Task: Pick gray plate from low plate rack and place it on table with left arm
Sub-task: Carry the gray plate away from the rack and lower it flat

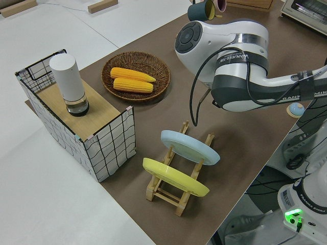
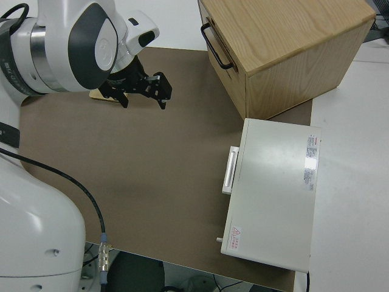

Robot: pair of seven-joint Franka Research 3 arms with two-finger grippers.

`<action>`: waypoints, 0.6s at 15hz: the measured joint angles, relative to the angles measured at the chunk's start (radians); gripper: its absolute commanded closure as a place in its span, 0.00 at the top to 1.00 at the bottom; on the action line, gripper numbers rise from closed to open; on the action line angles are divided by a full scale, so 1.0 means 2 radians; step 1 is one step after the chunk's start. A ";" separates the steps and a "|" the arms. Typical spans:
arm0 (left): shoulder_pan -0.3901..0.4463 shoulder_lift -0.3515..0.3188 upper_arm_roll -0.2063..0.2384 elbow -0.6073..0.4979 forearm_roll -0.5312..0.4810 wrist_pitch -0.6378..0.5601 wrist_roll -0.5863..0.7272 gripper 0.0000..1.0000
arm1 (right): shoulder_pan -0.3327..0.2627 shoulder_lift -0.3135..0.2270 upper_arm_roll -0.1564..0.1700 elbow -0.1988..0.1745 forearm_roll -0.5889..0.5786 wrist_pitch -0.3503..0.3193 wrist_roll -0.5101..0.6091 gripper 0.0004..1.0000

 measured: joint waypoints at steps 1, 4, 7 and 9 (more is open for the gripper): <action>-0.002 -0.002 -0.006 -0.006 0.000 0.010 0.000 0.00 | 0.000 0.000 0.000 0.000 0.000 0.000 0.000 0.99; -0.005 -0.005 -0.015 -0.024 0.000 0.032 0.000 0.00 | 0.000 0.000 0.000 0.000 0.000 0.000 0.000 0.99; -0.005 -0.006 -0.024 -0.041 0.000 0.058 0.000 0.00 | 0.000 0.000 0.000 0.000 0.000 0.000 0.000 0.99; -0.005 -0.006 -0.033 -0.049 0.000 0.073 0.000 0.00 | 0.000 0.000 0.000 0.000 0.000 0.000 0.000 0.99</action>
